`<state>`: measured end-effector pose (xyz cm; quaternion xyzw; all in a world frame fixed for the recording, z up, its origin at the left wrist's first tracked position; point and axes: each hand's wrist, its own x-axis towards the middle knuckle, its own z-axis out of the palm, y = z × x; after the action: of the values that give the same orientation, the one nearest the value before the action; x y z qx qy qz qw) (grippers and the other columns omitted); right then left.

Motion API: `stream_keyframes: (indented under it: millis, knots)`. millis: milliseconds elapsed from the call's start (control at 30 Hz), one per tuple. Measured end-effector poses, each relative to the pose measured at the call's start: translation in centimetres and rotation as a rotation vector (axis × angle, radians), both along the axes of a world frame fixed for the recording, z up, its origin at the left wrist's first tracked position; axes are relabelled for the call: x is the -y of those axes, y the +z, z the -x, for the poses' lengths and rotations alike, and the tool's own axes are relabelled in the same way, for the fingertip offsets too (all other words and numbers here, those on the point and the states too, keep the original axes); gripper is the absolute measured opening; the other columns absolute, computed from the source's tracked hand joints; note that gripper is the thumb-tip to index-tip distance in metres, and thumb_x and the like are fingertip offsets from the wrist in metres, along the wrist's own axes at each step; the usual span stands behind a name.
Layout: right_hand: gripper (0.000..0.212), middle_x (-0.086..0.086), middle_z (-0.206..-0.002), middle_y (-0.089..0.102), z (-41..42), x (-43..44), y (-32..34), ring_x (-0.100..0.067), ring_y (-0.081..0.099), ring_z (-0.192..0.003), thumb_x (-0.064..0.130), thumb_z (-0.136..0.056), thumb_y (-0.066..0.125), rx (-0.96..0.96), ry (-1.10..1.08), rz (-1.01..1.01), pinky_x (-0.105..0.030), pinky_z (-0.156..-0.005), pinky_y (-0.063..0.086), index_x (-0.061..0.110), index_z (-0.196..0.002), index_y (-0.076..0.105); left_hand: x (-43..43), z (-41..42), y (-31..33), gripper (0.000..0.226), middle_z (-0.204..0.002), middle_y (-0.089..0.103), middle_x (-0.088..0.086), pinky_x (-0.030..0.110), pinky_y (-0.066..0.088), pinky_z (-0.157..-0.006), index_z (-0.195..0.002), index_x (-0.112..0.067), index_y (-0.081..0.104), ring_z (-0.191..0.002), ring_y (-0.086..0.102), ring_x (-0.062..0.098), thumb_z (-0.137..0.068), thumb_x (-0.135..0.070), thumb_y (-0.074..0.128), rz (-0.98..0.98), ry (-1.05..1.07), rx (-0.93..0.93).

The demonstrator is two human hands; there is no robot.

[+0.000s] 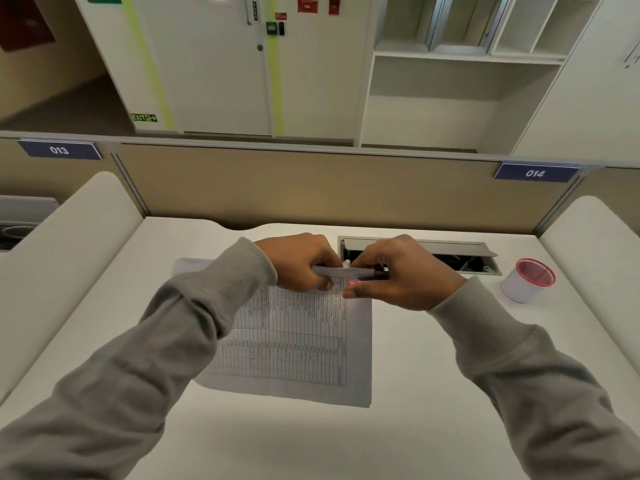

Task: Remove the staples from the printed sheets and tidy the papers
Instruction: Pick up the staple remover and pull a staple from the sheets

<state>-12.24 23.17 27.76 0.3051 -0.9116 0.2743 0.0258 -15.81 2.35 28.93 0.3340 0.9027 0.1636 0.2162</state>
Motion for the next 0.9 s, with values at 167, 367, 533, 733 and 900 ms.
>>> stream_keyframes:
  millis: [167,367,533,733,900]
  knots:
    - [0.029,0.009,-0.073,0.065,0.2,0.1,-0.1,-0.013,0.058,-0.069,0.048,-0.078,0.077,-0.023,0.003,-0.085,-0.034,-0.065,0.051,0.021,-0.090,0.077,-0.2,0.1,-0.4,0.016,-0.076,0.064,-0.019,0.021,0.041,-0.064,-0.104,-0.029,0.073,-0.067,0.056,0.002,-0.093,-0.022,0.062,0.012,0.006,0.015]
    - [0.028,0.008,-0.078,0.072,0.8,-0.4,-0.7,-0.011,0.062,-0.070,0.048,-0.080,0.074,0.005,0.001,-0.096,-0.035,-0.066,0.054,0.023,-0.093,0.078,-0.4,0.6,-1.2,0.014,-0.069,0.062,-0.018,0.020,0.040,-0.061,-0.088,-0.033,0.069,-0.058,0.052,0.001,-0.094,-0.022,0.062,-0.029,-0.007,0.039]
    - [0.031,-0.006,-0.079,0.072,1.3,-2.3,-2.0,-0.013,0.057,-0.063,0.041,-0.083,0.071,0.295,-0.123,0.499,-0.027,-0.053,0.044,0.015,-0.099,0.077,0.8,1.4,-1.6,0.014,-0.070,0.065,-0.002,0.036,0.047,-0.061,-0.081,-0.025,0.069,-0.058,0.053,0.008,-0.093,-0.023,0.063,-0.158,0.046,0.088]
    - [0.057,-0.011,-0.094,0.069,2.5,-4.4,-6.1,-0.014,0.053,-0.061,0.054,-0.089,0.060,0.842,-0.480,1.285,-0.019,-0.040,0.034,0.004,-0.115,0.066,2.2,1.3,-3.1,0.014,-0.099,0.073,-0.003,0.031,0.055,-0.083,-0.109,-0.019,0.068,-0.093,0.070,0.017,-0.098,-0.015,0.061,-0.542,0.114,0.268]
    - [0.042,-0.005,-0.097,0.066,3.5,-5.4,-10.9,-0.013,0.051,-0.065,0.042,-0.089,0.068,0.968,-0.652,1.287,-0.022,-0.049,0.040,0.009,-0.115,0.064,2.2,0.8,-4.7,0.026,-0.114,0.072,0.003,0.035,0.056,-0.091,-0.126,-0.018,0.061,-0.104,0.070,0.023,-0.101,-0.022,0.055,-0.702,0.229,0.349]
